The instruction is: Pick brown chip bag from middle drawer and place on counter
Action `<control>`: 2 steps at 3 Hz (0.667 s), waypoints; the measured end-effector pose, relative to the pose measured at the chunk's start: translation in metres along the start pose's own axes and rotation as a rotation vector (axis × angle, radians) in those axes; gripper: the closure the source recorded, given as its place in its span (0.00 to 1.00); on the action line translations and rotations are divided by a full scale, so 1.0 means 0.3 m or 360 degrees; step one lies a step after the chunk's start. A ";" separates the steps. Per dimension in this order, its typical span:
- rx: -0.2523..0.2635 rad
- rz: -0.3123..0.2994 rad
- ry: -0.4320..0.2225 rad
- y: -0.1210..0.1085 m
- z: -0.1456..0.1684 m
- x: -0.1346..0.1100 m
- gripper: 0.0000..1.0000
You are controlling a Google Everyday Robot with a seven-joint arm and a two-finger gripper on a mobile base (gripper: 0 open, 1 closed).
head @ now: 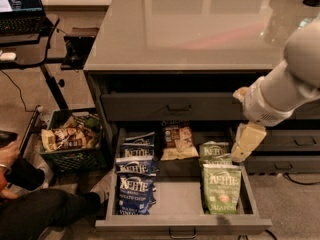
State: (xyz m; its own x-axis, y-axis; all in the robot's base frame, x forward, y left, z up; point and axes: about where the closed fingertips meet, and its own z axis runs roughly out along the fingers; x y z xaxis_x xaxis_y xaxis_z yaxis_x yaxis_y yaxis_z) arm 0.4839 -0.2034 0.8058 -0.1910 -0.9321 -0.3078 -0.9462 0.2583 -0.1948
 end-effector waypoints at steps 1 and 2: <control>-0.0020 -0.0006 -0.0071 -0.043 0.194 0.020 0.00; -0.0016 -0.0005 -0.0075 -0.042 0.192 0.018 0.00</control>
Offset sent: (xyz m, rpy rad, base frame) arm 0.0213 0.0050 -0.0446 0.0339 -0.0004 0.0171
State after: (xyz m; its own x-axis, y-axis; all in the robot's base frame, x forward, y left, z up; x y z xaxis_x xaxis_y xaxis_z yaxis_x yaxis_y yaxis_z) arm 0.5097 -0.1972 0.7530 -0.1760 -0.9198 -0.3507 -0.9494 0.2527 -0.1866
